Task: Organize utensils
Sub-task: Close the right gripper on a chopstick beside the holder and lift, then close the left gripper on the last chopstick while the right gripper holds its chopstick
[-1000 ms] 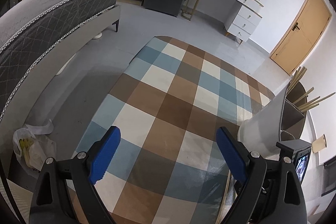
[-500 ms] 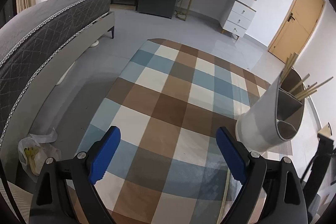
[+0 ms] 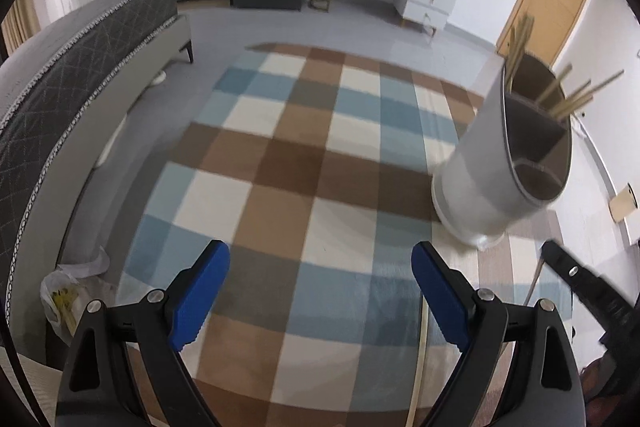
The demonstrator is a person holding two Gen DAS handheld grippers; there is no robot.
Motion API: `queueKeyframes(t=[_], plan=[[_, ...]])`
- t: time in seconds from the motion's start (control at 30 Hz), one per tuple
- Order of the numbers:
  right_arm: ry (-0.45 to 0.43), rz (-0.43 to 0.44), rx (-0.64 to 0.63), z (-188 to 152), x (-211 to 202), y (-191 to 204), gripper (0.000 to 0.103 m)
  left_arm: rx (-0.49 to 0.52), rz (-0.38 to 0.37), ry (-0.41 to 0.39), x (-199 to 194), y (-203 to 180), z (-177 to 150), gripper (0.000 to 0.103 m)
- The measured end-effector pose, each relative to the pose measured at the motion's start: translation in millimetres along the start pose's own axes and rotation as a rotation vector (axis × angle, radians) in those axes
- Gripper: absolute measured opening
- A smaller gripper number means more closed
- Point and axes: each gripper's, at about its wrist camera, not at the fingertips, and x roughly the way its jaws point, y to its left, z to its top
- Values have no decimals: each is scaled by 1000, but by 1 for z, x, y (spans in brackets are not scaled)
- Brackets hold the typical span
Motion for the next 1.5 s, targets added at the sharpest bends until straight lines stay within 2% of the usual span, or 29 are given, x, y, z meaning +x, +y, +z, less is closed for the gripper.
queueKeyframes(t=[0.17,0.4,0.5,0.67,0.73,0.77,0.87,0.9,0.97,1.03,1.13,1.27,1.37,1.5], plan=[[-15,38,80,-1,-6,-17,5,45,-13,71,13,-18,-10,89],[-51,65,101,3,-19,-24,5,144,-66,176,34,-53,-24,89],[-56,59,83,3,-24,-25,5,204,-39,204,44,-67,-29,88],[-65,65,86,4,-29,-31,5,224,-21,253,61,-82,-31,74],[-65,66,90,3,-30,-33,5,231,-10,272,67,-86,-32,51],[-65,64,89,3,-30,-34,5,231,-8,292,72,-88,-33,45],[-69,58,76,3,-33,-35,5,251,26,278,74,-97,-29,40],[-71,59,75,2,-34,-35,5,244,24,279,74,-98,-28,34],[-75,58,75,2,-37,-37,5,240,22,273,73,-102,-27,20],[-78,56,77,2,-39,-38,5,252,6,277,75,-108,-26,1],[-82,49,72,1,-42,-39,5,263,-10,278,74,-115,-27,1],[-93,34,48,-2,-48,-36,5,225,-58,239,58,-111,-24,1],[-102,30,38,-5,-53,-33,5,196,-105,157,33,-102,-16,0],[-115,28,20,-9,-60,-24,5,204,-159,35,-9,-95,-18,0]])
